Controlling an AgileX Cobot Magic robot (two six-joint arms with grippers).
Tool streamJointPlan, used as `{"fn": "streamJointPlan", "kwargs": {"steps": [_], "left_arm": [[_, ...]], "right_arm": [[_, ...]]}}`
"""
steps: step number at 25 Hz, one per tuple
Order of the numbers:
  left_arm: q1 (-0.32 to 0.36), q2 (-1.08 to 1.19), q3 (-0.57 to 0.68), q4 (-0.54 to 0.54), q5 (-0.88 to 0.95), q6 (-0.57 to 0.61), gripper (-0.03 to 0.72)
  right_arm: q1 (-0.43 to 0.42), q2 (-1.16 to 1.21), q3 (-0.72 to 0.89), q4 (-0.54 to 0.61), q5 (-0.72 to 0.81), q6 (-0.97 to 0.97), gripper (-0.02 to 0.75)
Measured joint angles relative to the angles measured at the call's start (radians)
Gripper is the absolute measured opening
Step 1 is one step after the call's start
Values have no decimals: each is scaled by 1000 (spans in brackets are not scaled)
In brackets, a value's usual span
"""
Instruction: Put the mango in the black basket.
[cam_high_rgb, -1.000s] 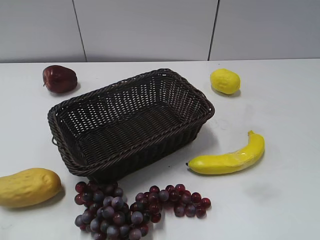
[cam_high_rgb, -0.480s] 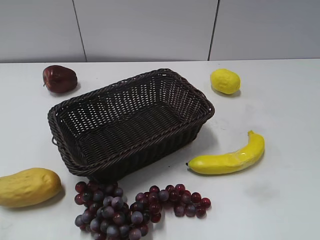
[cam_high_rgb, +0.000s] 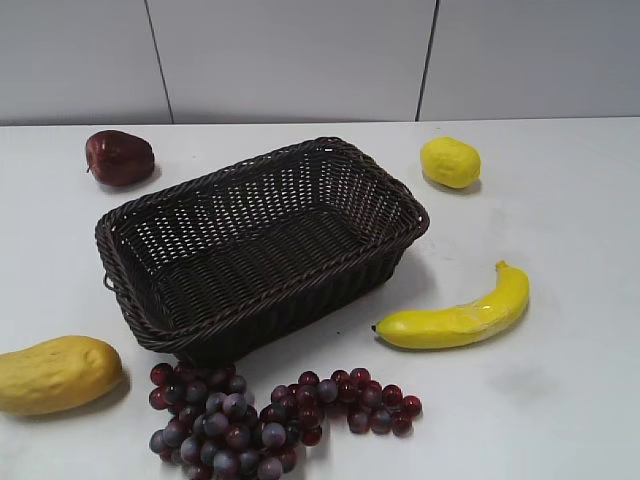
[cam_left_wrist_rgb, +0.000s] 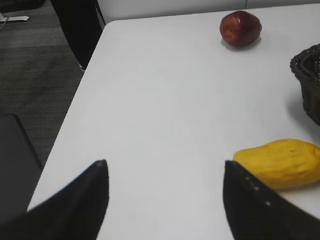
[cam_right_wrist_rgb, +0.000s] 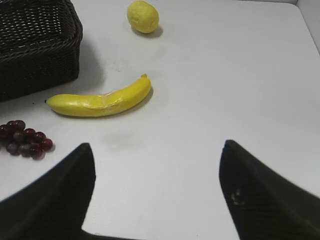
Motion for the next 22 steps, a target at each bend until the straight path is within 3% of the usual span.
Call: {"fn": "streamJointPlan", "kwargs": {"steps": [6,9,13,19,22], "left_arm": [[0,228,-52,-13,-5,185,539],[-12,354,-56,-109,-32,310,539],[-101,509,-61,-209,-51,494,539],[-276,717,-62,-111,-59,688,559],[-337,821,-62,-83,-75,730,585]], "right_arm": [[0,0,0,0,0,0,592],[0,0,0,0,0,0,592],[0,0,0,0,0,0,592],[0,0,0,0,0,0,592],[0,0,0,0,0,0,592]]}}
